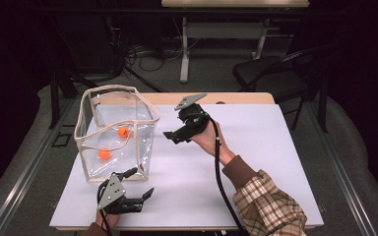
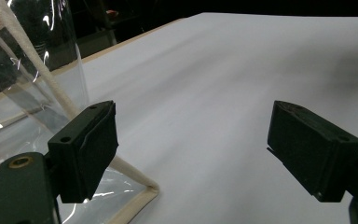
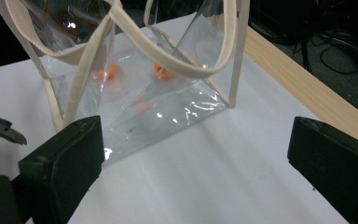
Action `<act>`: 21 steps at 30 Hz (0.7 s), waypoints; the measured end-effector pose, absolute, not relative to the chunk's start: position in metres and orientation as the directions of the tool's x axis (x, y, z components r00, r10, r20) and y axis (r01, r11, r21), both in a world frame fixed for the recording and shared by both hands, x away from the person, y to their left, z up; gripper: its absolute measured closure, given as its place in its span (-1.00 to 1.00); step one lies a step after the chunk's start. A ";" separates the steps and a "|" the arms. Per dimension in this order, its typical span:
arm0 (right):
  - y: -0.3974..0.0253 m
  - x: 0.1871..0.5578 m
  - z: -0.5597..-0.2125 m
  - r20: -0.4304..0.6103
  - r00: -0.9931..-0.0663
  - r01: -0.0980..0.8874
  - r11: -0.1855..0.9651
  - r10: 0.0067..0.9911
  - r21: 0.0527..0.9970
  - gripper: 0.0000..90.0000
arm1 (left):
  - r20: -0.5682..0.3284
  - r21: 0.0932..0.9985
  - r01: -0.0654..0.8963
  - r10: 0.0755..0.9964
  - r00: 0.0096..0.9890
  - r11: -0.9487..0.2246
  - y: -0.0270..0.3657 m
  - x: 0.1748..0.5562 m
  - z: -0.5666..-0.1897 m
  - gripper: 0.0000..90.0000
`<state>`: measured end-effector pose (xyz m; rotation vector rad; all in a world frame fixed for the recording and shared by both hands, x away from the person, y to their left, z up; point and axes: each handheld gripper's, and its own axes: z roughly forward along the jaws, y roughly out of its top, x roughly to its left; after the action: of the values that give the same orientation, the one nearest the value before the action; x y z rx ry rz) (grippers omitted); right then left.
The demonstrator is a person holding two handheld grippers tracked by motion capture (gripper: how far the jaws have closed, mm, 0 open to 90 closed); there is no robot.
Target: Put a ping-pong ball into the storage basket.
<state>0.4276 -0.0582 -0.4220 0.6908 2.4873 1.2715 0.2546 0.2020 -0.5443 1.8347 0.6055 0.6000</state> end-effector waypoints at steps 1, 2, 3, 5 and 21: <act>-0.058 0.428 -0.422 -0.017 -0.852 0.292 0.503 0.523 0.813 -0.93 | 0.117 0.943 0.124 0.657 0.745 -0.309 0.202 0.254 -0.544 -0.65; -0.065 0.425 -0.424 -0.021 -0.848 0.295 0.504 0.530 0.812 -0.94 | 0.119 0.944 0.121 0.657 0.744 -0.308 0.203 0.254 -0.544 -0.65; -0.065 0.425 -0.424 -0.021 -0.848 0.295 0.504 0.530 0.812 -0.94 | 0.119 0.944 0.121 0.657 0.744 -0.308 0.203 0.254 -0.544 -0.65; -0.071 0.422 -0.427 -0.018 -0.843 0.305 0.506 0.538 0.807 -0.95 | 0.118 0.944 0.122 0.656 0.746 -0.308 0.203 0.254 -0.544 -0.65; -0.110 0.402 -0.445 -0.031 -0.818 0.326 0.507 0.574 0.798 -0.97 | 0.119 0.944 0.121 0.656 0.745 -0.309 0.202 0.255 -0.544 -0.65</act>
<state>0.4022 -0.1095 -0.4448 0.7573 2.4612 1.2109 0.2546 0.2020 -0.5441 1.8340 0.6031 0.6021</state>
